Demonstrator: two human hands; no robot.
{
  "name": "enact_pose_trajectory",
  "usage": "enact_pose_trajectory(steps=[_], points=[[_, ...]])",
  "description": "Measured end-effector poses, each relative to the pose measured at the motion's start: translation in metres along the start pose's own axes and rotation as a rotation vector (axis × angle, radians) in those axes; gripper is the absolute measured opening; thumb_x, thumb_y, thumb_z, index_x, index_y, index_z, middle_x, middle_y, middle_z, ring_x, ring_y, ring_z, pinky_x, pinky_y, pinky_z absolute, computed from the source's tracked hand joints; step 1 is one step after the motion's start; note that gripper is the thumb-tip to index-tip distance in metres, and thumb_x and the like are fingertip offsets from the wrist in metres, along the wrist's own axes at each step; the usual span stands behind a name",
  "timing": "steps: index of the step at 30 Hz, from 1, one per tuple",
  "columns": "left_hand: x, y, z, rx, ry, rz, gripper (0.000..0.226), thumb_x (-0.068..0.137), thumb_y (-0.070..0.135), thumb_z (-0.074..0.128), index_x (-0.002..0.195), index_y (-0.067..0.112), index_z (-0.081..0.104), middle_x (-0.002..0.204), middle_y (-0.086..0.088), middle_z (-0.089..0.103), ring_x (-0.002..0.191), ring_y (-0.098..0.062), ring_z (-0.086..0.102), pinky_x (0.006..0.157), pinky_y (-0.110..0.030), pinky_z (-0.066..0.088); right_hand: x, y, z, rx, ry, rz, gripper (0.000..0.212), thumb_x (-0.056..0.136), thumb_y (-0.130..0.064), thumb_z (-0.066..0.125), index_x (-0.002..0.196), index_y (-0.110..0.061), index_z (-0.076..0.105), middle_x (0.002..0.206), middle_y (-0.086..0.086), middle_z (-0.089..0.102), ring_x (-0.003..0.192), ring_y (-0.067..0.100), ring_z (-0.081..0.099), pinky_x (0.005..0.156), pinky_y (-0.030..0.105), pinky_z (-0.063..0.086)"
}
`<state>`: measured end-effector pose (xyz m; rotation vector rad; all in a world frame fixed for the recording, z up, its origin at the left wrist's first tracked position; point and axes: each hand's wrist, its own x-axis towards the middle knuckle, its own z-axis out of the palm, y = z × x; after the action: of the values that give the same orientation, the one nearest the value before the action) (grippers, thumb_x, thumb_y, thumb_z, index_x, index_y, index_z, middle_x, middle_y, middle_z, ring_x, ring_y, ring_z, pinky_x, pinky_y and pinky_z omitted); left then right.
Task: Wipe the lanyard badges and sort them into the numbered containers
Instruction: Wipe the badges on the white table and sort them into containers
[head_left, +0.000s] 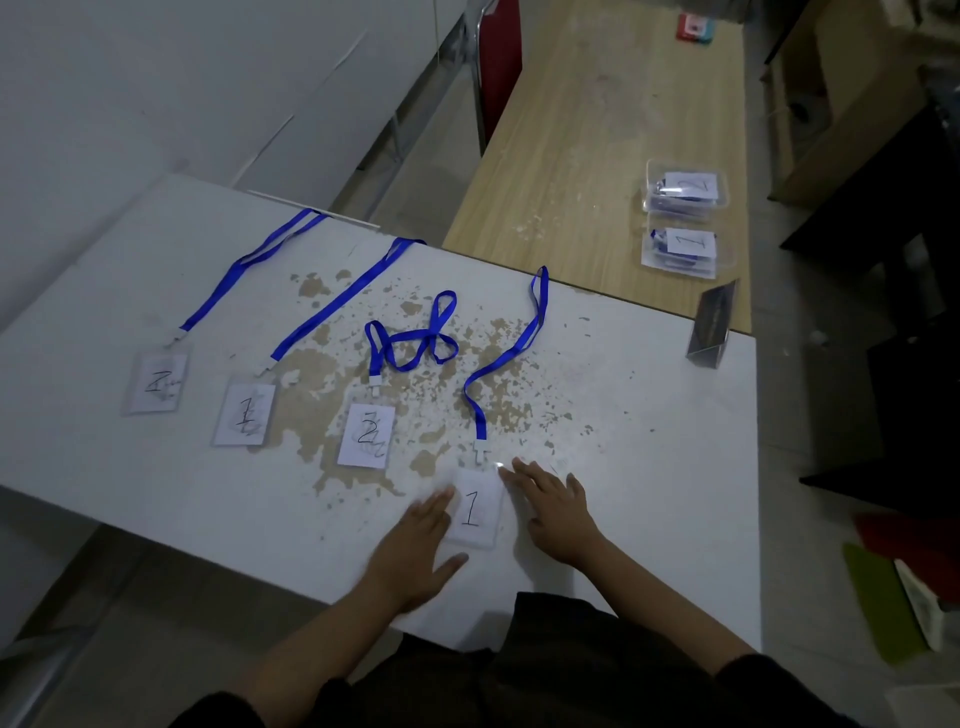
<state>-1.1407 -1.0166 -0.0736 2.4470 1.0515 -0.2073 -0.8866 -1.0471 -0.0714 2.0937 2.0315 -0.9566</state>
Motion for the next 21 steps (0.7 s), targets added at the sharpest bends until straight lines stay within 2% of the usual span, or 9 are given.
enact_pose_trajectory(steps=[3,7,12,17,19,21], points=[[-0.003,0.003,0.001,-0.001,-0.031,0.003,0.079,0.096,0.063,0.025,0.154,0.015,0.001,0.159,0.005,-0.016,0.148,-0.010,-0.014,0.121,-0.029,-0.013,0.001,0.001,0.002,-0.003,0.010,0.000,0.084,0.084,-0.010,0.043,0.155,-0.038,0.008,0.164,-0.012,0.004,0.151,0.013,0.003,0.118,0.056,0.002],[-0.014,0.020,0.019,-0.029,-0.129,0.116,0.083,0.090,0.072,0.019,0.155,0.021,0.007,0.158,0.013,-0.017,0.147,-0.005,-0.016,0.122,-0.035,-0.009,0.001,0.001,0.004,-0.004,0.017,0.000,0.084,0.085,-0.009,0.043,0.155,-0.039,0.007,0.164,-0.012,0.004,0.151,0.013,0.004,0.118,0.056,0.001],[-0.005,0.007,0.006,-0.022,-0.037,-0.022,0.079,0.096,0.063,0.026,0.154,0.016,-0.001,0.158,0.008,-0.018,0.148,-0.009,-0.015,0.119,-0.029,-0.016,0.001,0.001,0.004,-0.001,0.024,-0.001,0.085,0.084,-0.006,0.041,0.155,-0.039,0.007,0.164,-0.012,0.004,0.151,0.013,0.004,0.118,0.056,0.001],[-0.007,0.023,0.018,-0.019,-0.130,0.147,0.085,0.091,0.072,0.019,0.155,0.019,0.003,0.157,0.014,-0.020,0.148,-0.006,-0.015,0.117,-0.028,-0.019,0.002,0.001,0.004,0.017,0.036,0.007,0.083,0.085,-0.004,0.037,0.155,-0.039,0.008,0.164,-0.012,0.006,0.151,0.012,0.004,0.118,0.055,0.001],[0.003,0.019,0.013,-0.020,-0.111,0.144,0.083,0.093,0.069,0.023,0.155,0.017,0.005,0.157,0.012,-0.019,0.149,-0.007,-0.012,0.118,-0.026,-0.017,0.002,0.001,0.004,0.019,0.037,0.002,0.081,0.086,-0.004,0.036,0.155,-0.038,0.009,0.163,-0.012,0.007,0.151,0.012,0.005,0.118,0.055,0.002],[0.022,0.010,-0.001,-0.024,-0.066,0.069,0.081,0.096,0.063,0.030,0.155,0.012,0.008,0.159,0.006,-0.015,0.149,-0.010,-0.009,0.120,-0.027,-0.012,0.002,0.002,0.004,0.026,0.035,0.002,0.081,0.086,-0.005,0.037,0.154,-0.038,0.011,0.163,-0.012,0.007,0.151,0.012,0.006,0.118,0.056,0.002]])
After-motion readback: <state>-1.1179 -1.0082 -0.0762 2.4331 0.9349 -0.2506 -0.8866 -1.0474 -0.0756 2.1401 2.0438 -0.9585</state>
